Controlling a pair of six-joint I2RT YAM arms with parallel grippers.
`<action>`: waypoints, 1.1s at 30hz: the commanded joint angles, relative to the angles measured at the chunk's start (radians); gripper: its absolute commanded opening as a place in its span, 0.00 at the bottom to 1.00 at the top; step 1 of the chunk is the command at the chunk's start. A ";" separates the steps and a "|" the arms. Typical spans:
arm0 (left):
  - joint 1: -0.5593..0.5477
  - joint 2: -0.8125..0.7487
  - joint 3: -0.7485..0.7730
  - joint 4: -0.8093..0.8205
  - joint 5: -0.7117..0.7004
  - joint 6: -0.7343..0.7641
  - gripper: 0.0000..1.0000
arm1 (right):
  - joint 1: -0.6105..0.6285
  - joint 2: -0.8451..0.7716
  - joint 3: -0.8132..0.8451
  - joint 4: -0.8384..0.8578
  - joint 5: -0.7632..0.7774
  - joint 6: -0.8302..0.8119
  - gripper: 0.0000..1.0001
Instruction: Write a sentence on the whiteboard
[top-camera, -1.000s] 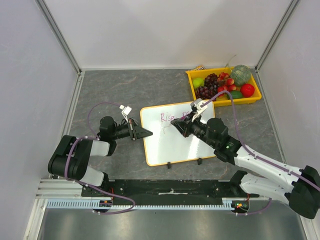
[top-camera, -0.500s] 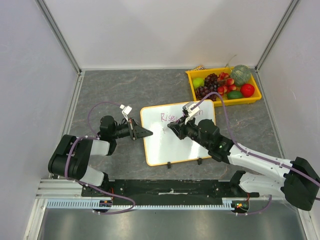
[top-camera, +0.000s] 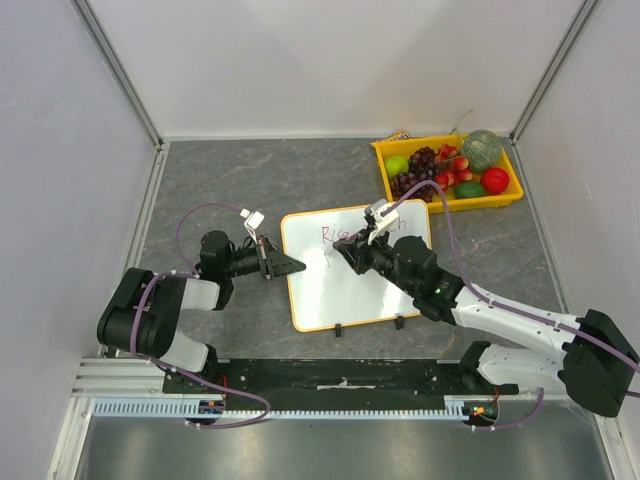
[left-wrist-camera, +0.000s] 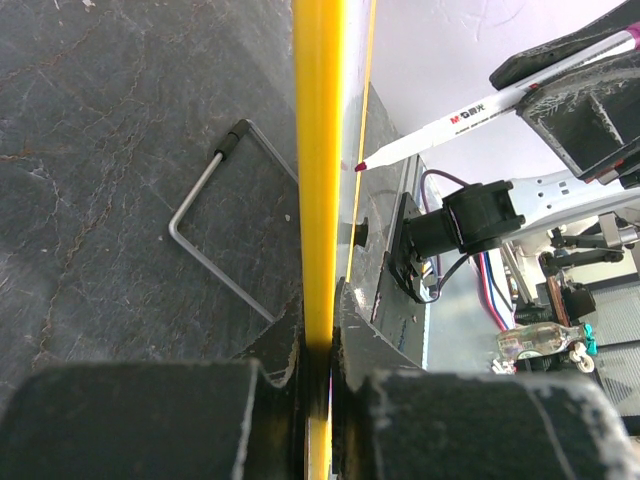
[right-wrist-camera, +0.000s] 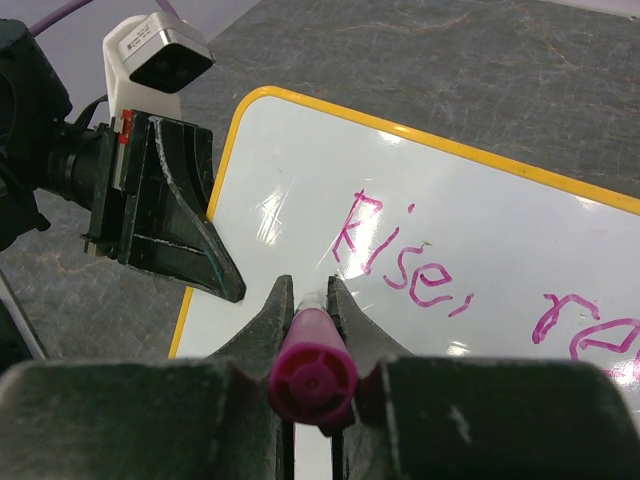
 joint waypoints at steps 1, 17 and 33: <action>-0.004 0.029 -0.004 -0.068 -0.024 0.119 0.02 | 0.006 0.014 0.053 0.021 0.035 0.007 0.00; -0.004 0.035 -0.003 -0.062 -0.018 0.114 0.02 | 0.006 0.003 0.021 -0.051 0.055 0.000 0.00; -0.006 0.045 0.000 -0.060 -0.013 0.113 0.02 | 0.006 -0.002 -0.010 -0.065 0.051 0.006 0.00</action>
